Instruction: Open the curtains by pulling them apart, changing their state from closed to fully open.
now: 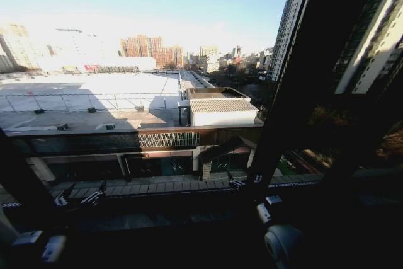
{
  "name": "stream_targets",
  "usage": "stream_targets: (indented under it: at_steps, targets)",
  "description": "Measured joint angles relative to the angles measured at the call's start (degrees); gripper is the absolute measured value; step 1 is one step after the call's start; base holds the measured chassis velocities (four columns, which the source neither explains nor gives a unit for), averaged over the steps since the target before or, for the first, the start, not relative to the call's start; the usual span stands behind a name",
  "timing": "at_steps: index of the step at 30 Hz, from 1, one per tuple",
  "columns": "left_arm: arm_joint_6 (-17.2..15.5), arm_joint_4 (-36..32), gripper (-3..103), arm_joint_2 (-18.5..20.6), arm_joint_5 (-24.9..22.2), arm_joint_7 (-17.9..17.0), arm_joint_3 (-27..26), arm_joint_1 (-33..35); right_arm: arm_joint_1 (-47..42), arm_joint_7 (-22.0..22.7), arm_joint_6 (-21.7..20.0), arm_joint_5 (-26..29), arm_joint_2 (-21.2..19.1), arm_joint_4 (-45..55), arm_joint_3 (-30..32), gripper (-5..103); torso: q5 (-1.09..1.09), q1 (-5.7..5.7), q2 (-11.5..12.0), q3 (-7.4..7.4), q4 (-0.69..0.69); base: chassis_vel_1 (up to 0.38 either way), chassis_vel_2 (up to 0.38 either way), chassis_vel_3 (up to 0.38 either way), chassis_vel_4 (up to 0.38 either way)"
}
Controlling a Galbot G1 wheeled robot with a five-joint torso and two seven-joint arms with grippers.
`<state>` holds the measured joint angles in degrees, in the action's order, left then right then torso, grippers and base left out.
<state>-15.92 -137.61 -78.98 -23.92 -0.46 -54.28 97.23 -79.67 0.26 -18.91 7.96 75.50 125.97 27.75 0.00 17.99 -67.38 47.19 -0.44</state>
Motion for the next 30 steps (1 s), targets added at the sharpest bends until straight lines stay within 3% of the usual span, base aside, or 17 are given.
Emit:
stream_targets:
  at_steps: [3, 11, 30]
  targets:
    - [0.41, -0.52, 100, -0.86, 2.64, -0.26, 5.24, -0.29, -0.04, -0.13, 0.00, 0.00, -0.08, 0.04, -0.24, 100, 0.02, 0.00, 0.00, 0.00, 0.00, -0.297, -0.384, 0.288, 0.403]
    - [1.66, -0.55, 100, -2.53, 7.69, -0.51, 11.85, 0.54, -0.23, -0.22, 0.00, 0.06, -0.79, 0.11, -0.16, 100, 0.03, 0.00, 0.00, 0.00, -0.01, -0.302, -0.430, 0.286, 0.434]
    - [1.80, -0.25, 100, -2.52, 8.93, -0.38, 12.33, 0.92, 0.12, -0.24, 0.00, 0.08, -0.72, -0.64, -0.43, 100, 0.04, 0.01, 0.01, 0.00, -0.01, -0.219, -0.442, 0.219, 0.442]
